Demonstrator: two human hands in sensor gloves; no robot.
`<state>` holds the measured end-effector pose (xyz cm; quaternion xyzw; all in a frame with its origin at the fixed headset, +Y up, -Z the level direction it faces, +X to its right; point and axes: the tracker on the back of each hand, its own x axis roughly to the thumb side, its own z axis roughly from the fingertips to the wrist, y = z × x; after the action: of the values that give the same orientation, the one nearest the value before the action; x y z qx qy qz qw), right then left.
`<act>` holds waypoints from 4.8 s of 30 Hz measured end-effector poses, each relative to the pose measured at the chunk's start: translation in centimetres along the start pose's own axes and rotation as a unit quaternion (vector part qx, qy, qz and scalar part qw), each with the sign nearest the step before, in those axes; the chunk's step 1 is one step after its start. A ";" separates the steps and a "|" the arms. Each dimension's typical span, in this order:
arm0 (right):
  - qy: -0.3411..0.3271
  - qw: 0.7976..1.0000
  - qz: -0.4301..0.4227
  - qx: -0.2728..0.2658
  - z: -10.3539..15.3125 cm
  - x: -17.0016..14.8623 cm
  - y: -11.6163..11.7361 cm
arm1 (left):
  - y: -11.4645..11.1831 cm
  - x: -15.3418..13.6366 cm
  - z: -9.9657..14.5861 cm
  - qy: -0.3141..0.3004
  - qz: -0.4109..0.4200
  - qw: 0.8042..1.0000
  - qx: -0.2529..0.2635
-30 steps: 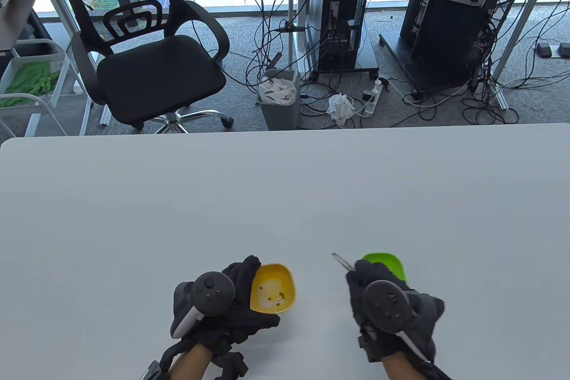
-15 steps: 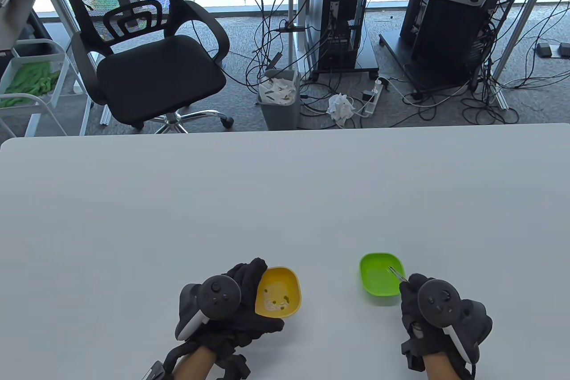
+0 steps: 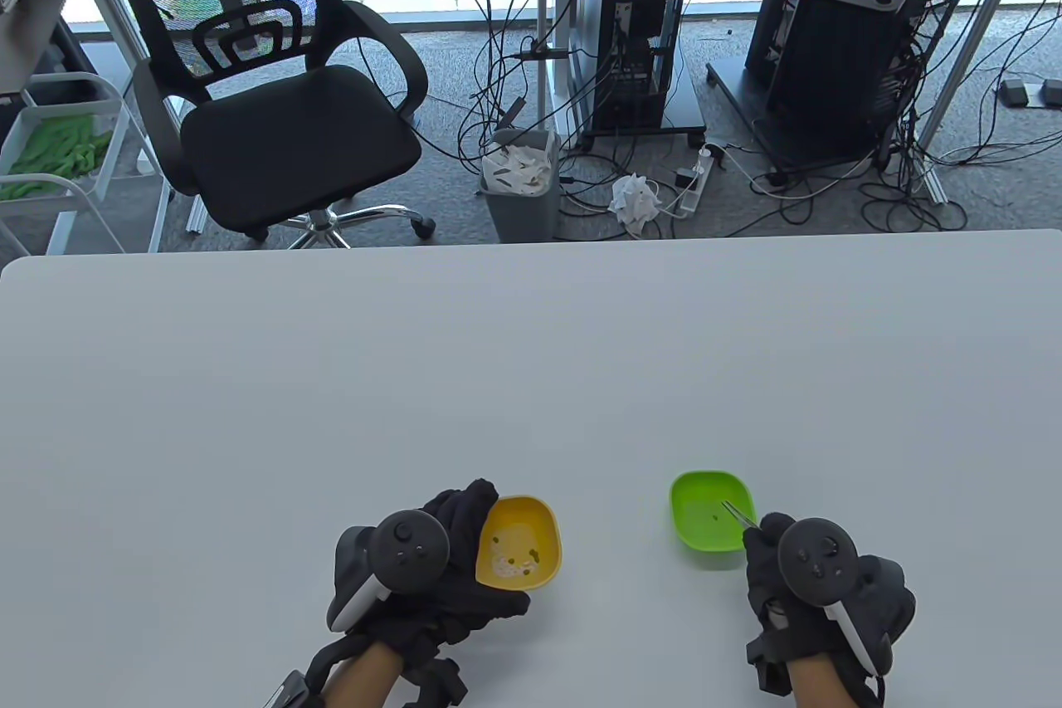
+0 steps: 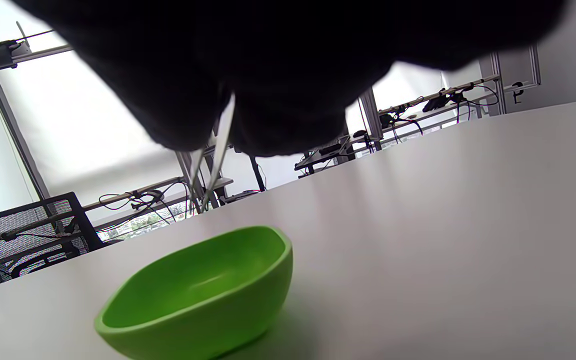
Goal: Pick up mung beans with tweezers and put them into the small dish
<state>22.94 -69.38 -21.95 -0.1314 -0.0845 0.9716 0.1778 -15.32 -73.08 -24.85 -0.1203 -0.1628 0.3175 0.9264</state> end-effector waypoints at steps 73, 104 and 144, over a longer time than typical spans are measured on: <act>-0.019 1.000 -0.001 -0.001 -0.4 0.0 0.1 | 0.9 -0.5 0.2 0.004 0.014 1.000 0.024; -0.212 0.977 -0.033 -0.013 2.9 12.6 -0.7 | 0.4 -0.3 -0.1 0.006 0.009 1.000 0.012; -0.276 0.952 0.105 0.081 5.6 18.2 2.7 | -0.1 0.1 -0.3 0.001 -0.017 1.000 0.002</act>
<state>4.01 -65.85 -21.27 0.1483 -0.0372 0.9867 0.0546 -15.07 -73.12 -25.02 -0.1160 -0.1636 0.3016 0.9321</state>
